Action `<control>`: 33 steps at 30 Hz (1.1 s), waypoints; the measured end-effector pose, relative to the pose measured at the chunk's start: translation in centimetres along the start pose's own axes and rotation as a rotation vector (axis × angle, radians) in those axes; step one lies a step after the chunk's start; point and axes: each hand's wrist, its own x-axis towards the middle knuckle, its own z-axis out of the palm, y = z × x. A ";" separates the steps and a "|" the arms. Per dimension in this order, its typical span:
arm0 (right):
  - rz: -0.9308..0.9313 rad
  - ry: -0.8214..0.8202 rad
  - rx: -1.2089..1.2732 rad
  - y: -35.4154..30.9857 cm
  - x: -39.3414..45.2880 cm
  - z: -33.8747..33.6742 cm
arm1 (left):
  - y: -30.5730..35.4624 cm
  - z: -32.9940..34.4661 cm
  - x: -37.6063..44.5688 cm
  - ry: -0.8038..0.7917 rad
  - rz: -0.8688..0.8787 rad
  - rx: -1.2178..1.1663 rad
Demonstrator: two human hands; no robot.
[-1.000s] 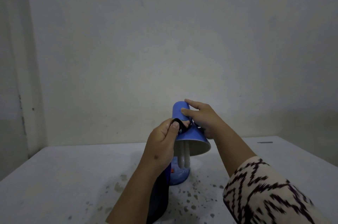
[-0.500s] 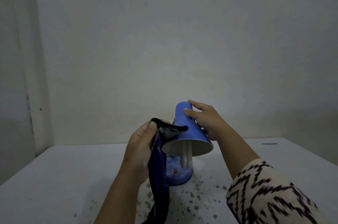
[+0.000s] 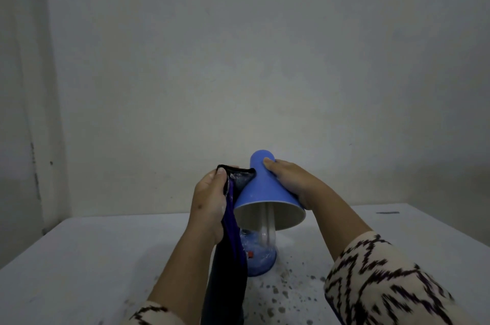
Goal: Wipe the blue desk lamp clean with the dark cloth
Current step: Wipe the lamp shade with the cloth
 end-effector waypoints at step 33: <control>0.160 -0.053 -0.113 -4.2 2.0 -1.3 | 2.8 0.8 4.5 -0.014 0.113 0.088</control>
